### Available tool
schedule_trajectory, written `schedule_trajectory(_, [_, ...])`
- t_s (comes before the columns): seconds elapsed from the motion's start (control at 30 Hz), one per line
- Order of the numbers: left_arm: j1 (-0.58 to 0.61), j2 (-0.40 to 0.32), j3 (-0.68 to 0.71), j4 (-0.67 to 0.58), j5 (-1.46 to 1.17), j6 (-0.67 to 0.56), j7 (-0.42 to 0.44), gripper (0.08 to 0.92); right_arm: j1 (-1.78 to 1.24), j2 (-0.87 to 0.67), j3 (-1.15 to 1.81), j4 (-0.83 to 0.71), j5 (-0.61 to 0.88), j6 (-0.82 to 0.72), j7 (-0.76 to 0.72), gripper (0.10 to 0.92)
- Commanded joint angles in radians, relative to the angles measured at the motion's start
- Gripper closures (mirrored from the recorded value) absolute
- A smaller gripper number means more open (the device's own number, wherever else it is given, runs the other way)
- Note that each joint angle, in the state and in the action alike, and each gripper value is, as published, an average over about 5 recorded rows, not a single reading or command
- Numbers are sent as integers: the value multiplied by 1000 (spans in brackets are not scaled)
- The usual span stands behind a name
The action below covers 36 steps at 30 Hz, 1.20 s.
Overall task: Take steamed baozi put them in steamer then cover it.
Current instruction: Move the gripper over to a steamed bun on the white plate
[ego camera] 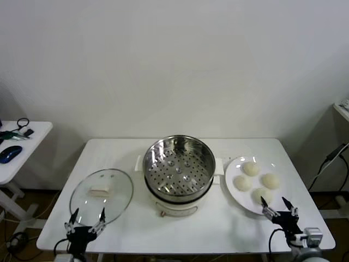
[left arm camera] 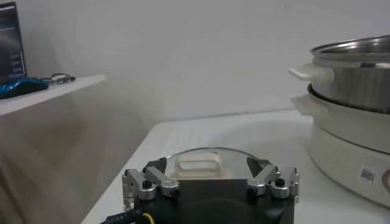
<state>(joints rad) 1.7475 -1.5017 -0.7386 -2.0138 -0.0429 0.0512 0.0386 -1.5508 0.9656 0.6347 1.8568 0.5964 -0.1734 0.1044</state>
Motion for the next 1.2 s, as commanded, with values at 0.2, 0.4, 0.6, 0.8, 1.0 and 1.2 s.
schedule_trajectory(0.2, [5, 6, 6, 0, 6, -7, -1, 177, 730, -372, -245, -261, -164, -302, -339, 203])
schedule_trajectory(0.4, [2, 5, 8, 2, 8, -13, -1, 177, 1177, -544, -747, -452, -443, -110, -794, 203])
schedule_trajectory(0.6, [2, 7, 8, 3, 10, -17, 0, 177, 1614, -537, -1221, -639, -737, 212, -1207, 203])
schedule_trajectory(0.8, [3, 8, 9, 6, 15, -18, 1, 177, 1981, -416, -1651, -823, -670, 295, -1387, 203])
schedule_trajectory(1.0, [4, 3, 13, 10, 26, -22, 1, 177, 1997, -315, -1798, -881, -515, 183, -1335, 203])
schedule_trajectory(1.2, [5, 0, 11, 12, 32, -22, 1, 177, 1855, -208, -1715, -978, -489, 106, -1288, 203])
